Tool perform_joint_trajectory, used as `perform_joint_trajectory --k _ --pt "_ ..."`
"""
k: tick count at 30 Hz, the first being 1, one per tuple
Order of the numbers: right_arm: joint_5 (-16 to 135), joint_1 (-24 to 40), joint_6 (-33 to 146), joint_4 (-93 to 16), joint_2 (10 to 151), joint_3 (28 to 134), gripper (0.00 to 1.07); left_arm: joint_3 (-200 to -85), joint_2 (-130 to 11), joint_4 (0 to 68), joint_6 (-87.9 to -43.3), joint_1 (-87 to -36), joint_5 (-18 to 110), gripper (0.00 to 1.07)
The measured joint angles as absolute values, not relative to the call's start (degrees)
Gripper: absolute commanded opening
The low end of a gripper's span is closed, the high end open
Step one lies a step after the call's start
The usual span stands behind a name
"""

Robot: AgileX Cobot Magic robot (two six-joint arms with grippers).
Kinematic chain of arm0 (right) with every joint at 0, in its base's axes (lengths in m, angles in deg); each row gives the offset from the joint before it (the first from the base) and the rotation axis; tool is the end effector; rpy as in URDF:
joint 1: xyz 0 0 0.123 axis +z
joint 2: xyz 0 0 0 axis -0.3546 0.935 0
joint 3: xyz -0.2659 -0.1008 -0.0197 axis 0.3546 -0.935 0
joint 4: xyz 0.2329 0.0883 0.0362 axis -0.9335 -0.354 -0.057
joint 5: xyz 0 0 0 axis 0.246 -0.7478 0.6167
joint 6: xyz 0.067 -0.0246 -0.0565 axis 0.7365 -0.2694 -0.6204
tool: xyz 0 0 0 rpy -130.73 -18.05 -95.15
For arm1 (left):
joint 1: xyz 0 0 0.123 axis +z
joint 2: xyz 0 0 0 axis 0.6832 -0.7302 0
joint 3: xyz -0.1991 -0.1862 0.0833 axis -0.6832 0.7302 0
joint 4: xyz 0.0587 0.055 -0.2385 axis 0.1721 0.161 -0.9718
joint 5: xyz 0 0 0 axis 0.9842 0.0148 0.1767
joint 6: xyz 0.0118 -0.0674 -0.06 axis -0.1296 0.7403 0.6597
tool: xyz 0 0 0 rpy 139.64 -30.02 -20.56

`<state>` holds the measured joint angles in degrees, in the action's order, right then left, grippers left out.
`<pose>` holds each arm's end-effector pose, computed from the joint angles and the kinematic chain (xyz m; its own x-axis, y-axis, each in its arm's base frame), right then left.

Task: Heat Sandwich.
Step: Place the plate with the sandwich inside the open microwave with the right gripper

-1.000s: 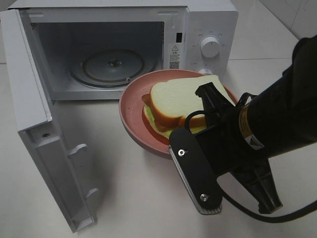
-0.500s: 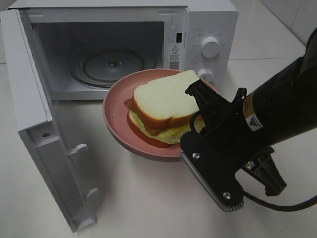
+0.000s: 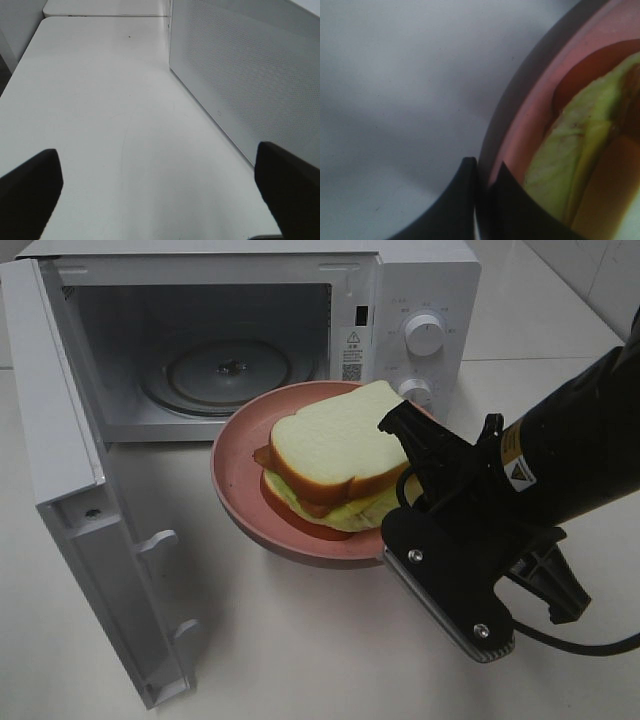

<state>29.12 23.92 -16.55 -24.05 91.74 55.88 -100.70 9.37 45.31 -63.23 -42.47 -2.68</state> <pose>0.1910 0.1747 0.2137 0.6645 -0.7406 0.1001 -0.6022 -0.6100 -0.5151 -0.0044 -0.0044 0.2784 -0.4379 -0.0096 -0.8990 0.0313 0.9992 -0.0259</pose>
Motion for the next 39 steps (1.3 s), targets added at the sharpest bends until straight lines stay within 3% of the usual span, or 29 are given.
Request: perform_joint_trajectory --k 39 --pt "22.9 23.5 -25.7 -33.0 114.0 80.9 0.0 -100.7 9.4 45.3 -63.2 -42.5 -2.7 1.0"
